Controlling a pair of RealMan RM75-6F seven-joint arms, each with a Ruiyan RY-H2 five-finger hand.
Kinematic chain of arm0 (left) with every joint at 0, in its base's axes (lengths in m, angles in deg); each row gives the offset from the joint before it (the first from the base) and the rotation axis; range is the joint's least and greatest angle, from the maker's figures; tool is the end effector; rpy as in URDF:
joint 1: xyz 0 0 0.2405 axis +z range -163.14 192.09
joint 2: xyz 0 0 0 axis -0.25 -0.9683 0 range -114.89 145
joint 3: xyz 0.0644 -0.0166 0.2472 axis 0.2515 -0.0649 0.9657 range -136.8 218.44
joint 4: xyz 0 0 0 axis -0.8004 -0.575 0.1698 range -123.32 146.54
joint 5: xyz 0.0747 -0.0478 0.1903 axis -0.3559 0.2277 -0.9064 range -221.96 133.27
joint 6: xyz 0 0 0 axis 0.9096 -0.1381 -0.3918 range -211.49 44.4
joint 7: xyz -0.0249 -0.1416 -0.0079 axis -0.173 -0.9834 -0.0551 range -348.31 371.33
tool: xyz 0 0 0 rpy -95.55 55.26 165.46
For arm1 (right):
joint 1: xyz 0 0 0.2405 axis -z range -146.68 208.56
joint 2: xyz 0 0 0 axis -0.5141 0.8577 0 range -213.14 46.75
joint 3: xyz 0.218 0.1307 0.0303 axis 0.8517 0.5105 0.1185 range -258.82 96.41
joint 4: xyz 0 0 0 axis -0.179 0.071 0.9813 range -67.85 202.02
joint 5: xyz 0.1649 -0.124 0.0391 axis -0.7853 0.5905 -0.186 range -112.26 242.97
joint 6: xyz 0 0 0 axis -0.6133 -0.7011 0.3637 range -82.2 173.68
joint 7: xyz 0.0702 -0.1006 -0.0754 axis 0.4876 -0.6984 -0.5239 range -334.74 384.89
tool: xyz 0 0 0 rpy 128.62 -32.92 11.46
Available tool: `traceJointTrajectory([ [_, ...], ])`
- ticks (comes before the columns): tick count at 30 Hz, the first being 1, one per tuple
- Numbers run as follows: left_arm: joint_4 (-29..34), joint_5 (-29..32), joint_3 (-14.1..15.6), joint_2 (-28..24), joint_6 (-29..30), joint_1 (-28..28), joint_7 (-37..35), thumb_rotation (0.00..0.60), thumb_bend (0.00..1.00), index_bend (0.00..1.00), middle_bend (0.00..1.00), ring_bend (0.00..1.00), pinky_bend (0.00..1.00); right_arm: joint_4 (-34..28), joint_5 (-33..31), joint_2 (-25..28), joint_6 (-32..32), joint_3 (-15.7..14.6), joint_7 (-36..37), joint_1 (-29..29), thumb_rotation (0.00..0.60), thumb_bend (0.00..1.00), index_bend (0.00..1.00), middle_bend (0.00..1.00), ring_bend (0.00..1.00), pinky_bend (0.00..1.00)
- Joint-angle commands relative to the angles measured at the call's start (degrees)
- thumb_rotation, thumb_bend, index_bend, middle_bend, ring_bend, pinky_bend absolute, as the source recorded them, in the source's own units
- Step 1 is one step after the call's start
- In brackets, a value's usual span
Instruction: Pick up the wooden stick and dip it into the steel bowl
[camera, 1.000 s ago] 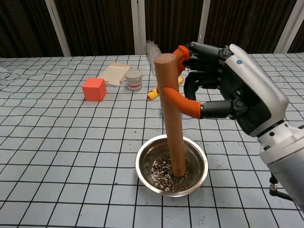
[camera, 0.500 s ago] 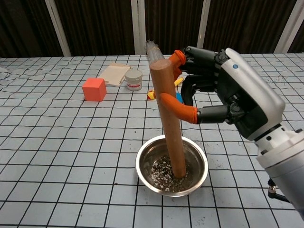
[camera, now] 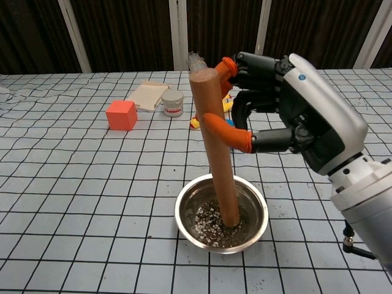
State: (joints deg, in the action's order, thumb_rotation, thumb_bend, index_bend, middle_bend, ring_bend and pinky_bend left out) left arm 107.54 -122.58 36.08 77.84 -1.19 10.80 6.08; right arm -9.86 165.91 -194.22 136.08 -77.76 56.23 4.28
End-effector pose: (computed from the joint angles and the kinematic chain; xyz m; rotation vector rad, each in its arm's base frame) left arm -0.3214 0.1793 0.1656 -1.2147 -1.0812 -0.9247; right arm -0.0982 -0.2214 -0.0465 1.3800 -1.4436 2.1575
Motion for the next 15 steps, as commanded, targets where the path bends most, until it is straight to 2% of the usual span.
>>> traceJointTrajectory([
  [1,0.0,0.0,0.0,0.0,-0.1,0.0,-0.1,0.6,0.06,0.0,0.0,0.0,0.0,1.2,-0.3,-0.7,-0.3,-0.7,0.4,0.3,0.6,0.42,0.86,0.64,0.71,0.62],
  [6,0.0,0.0,0.0,-0.1,-0.1,-0.1,-0.1,0.6,0.06,0.0,0.0,0.0,0.0,2.0,-0.3,-1.5,-0.3,-1.1,0.7,0.5,0.6,0.42,0.86,0.64,0.71,0.62],
  [15,0.0,0.0,-0.1,-0.1,0.0,0.0,-0.4,0.6,0.06,0.0,0.0,0.0,0.0,-2.1,1.6,0.4,1.0,0.5,-1.4,-0.4,0.6,0.42,0.86,0.64,0.71,0.62],
])
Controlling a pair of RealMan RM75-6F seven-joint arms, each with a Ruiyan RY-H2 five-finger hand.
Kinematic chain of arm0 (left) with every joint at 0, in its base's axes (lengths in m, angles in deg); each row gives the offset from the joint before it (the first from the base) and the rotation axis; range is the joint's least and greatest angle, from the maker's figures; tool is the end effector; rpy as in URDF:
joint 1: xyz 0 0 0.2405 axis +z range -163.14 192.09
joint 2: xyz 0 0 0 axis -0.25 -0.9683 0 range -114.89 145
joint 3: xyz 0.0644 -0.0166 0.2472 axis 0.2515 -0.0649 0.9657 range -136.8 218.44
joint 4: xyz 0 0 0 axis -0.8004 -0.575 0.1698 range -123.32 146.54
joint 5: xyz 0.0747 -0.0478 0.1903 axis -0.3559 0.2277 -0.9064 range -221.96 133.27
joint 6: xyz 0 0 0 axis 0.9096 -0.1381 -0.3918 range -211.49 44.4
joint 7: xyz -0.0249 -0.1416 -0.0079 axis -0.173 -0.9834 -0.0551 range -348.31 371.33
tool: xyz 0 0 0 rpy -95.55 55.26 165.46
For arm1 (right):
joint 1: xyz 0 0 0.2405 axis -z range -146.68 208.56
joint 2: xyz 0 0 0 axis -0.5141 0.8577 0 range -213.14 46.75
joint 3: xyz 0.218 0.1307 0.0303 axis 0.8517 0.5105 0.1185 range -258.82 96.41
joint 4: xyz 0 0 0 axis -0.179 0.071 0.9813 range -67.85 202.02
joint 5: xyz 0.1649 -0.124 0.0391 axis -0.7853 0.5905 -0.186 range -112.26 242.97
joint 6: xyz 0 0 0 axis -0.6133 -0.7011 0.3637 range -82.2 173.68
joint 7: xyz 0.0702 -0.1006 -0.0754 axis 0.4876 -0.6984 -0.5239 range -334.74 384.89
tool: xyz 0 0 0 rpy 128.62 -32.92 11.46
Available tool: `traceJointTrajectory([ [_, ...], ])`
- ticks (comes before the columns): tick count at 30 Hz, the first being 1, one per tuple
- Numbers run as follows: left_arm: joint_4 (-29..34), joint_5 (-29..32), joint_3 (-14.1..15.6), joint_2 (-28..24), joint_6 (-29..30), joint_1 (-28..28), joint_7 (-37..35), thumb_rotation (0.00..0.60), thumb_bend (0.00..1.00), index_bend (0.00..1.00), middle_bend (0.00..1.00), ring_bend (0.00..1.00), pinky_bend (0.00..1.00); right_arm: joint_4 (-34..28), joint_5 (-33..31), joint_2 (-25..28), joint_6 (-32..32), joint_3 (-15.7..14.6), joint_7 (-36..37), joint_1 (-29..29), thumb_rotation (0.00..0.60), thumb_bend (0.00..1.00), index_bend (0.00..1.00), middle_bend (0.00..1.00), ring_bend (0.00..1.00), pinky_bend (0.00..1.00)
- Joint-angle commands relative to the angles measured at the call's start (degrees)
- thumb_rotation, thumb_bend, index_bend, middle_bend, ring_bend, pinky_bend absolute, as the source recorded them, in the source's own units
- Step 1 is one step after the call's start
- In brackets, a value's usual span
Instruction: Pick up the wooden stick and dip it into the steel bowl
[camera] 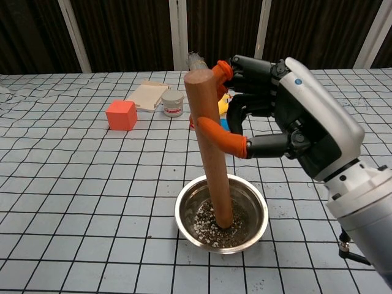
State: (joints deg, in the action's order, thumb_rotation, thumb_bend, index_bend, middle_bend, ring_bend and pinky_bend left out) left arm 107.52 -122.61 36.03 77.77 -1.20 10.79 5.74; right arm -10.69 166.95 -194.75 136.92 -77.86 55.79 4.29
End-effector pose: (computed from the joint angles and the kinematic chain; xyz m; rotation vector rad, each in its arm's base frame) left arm -0.3214 0.1796 0.1661 -1.2128 -1.0832 -0.9292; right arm -0.0916 -0.2170 -0.0451 1.3734 -1.4362 2.1940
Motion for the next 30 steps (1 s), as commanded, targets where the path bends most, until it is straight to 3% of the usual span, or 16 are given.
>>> traceJointTrajectory([
  [1,0.0,0.1,0.0,0.0,0.0,0.0,0.0,0.6,0.06,0.0,0.0,0.0,0.0,-2.0,0.7,1.5,0.2,0.9,-1.5,-0.6,0.6,0.41,0.86,0.64,0.71,0.62],
  [9,0.0,0.1,-0.1,0.0,0.1,0.1,-0.1,0.6,0.06,0.0,0.0,0.0,0.0,-6.7,0.6,7.2,-0.4,3.7,-5.2,-1.5,0.6,0.42,0.86,0.64,0.71,0.62],
  [17,0.0,-0.2,-0.1,-0.1,0.4,0.2,-0.6,0.6,0.06,0.0,0.0,0.0,0.0,-8.8,-2.5,17.3,-0.9,9.0,-7.8,-1.6,0.6,0.42,0.86,0.64,0.71,0.62],
  [22,0.0,-0.4,0.0,-0.1,0.4,0.1,-0.5,0.6,0.06,0.0,0.0,0.0,0.0,-4.0,-5.7,24.5,-2.3,10.1,-7.7,-0.2,0.6,0.42,0.86,0.64,0.71,0.62],
  [30,0.5,-0.4,0.1,0.0,0.4,0.1,0.5,0.6,0.06,0.0,0.0,0.0,0.0,7.0,-9.4,29.9,-7.4,6.8,-10.5,2.2,0.6,0.42,0.86,0.64,0.7,0.62],
])
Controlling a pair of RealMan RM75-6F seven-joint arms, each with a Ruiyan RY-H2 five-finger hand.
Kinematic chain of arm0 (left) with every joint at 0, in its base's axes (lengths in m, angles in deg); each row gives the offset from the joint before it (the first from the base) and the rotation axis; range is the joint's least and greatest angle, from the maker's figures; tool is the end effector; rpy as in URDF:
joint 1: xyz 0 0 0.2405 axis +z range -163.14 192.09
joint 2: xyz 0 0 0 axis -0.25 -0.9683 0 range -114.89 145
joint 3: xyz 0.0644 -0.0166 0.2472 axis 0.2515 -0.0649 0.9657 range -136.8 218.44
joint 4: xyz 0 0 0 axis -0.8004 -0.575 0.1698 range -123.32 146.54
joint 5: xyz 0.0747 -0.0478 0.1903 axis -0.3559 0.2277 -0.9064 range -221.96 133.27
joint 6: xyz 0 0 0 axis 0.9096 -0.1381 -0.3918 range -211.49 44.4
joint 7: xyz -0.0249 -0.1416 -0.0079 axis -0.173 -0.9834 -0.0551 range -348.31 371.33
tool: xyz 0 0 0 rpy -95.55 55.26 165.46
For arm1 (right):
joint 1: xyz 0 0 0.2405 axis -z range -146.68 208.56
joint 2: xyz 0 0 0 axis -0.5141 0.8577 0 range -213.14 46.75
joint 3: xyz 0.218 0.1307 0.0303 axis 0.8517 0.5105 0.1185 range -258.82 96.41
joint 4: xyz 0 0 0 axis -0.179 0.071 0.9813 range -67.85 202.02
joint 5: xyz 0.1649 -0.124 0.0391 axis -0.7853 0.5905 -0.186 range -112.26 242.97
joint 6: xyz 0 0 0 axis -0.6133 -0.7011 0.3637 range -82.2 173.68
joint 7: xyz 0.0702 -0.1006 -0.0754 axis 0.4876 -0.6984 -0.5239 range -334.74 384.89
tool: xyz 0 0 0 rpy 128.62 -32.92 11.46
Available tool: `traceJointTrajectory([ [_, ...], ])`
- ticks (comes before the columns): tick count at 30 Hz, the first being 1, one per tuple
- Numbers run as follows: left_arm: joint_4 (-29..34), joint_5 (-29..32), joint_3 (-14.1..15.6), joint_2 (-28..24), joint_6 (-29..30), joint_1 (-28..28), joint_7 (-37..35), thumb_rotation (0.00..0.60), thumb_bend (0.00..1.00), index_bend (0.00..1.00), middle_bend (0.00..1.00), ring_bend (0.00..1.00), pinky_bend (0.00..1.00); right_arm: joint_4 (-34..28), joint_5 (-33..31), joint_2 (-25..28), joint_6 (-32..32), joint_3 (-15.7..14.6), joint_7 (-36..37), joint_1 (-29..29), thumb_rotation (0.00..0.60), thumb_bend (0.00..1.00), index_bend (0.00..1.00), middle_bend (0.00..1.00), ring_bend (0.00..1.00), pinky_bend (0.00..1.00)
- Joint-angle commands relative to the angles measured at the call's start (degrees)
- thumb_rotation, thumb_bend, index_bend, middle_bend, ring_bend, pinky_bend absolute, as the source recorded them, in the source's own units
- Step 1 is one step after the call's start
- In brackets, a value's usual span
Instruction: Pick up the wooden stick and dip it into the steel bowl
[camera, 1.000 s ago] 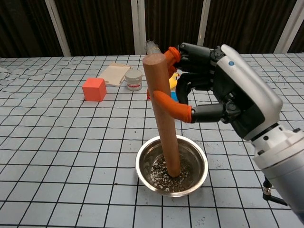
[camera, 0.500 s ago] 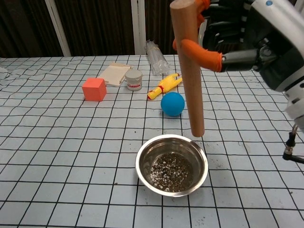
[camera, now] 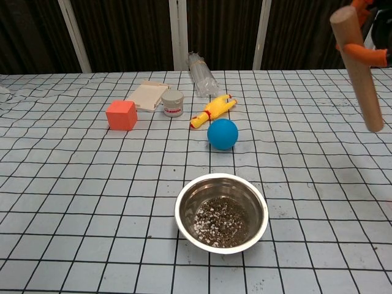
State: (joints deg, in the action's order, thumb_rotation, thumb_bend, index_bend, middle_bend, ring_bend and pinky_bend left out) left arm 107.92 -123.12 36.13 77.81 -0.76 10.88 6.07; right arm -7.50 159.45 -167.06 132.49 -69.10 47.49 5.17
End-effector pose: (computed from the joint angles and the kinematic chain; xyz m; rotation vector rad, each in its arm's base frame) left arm -0.3188 0.1788 0.1655 -1.2177 -1.0780 -0.9363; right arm -0.2091 -0.3062 0.0958 1.4571 -0.8491 1.6640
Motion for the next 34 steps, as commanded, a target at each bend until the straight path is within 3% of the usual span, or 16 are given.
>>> traceJointTrajectory([
  [1,0.2,0.1,0.0,0.0,-0.1,0.0,0.2,0.6,0.06,0.0,0.0,0.0,0.0,4.1,-1.9,2.3,-3.3,-2.2,-2.7,1.4,0.6,0.42,0.84,0.63,0.67,0.59],
  [3,0.3,0.1,0.0,0.0,-0.2,-0.1,0.4,0.6,0.06,0.0,0.0,0.0,0.0,4.8,-2.3,3.0,-7.8,-4.7,-7.9,1.5,0.6,0.42,0.74,0.57,0.56,0.48],
  [5,0.5,0.1,0.1,0.1,-0.2,-0.1,0.7,0.6,0.06,0.0,0.0,0.0,0.0,3.1,-2.8,3.6,-12.1,-6.6,-13.5,1.0,0.6,0.42,0.51,0.42,0.37,0.28],
  [7,0.7,-0.2,0.2,0.1,-0.1,-0.1,1.0,0.6,0.06,0.0,0.0,0.0,0.0,0.7,-3.2,4.0,-16.1,-8.3,-19.3,0.4,0.6,0.41,0.34,0.32,0.25,0.13],
  [11,0.8,-0.3,0.3,0.1,0.1,0.1,0.9,0.6,0.06,0.0,0.0,0.0,0.0,-6.9,-5.4,4.6,-21.5,-9.6,-29.1,-0.4,0.6,0.3,0.07,0.18,0.1,0.0],
  [18,0.5,-0.4,0.4,-0.3,0.2,0.3,-0.2,0.6,0.06,0.0,0.0,0.0,0.0,-16.9,-7.2,5.0,-20.9,-8.6,-36.9,-0.4,0.6,0.25,0.0,0.15,0.07,0.0],
  [25,-0.1,-0.8,0.5,-0.5,0.5,0.5,-1.3,0.6,0.06,0.0,0.0,0.0,0.0,-24.3,-5.4,10.9,-15.0,-9.4,-37.4,3.0,0.6,0.25,0.0,0.13,0.06,0.0],
  [34,-1.8,-1.7,0.4,0.1,2.2,0.9,-0.6,0.6,0.06,0.0,0.0,0.0,0.0,-20.8,-2.5,17.8,-0.5,-12.3,-31.6,12.9,0.6,0.25,0.0,0.04,0.0,0.0],
])
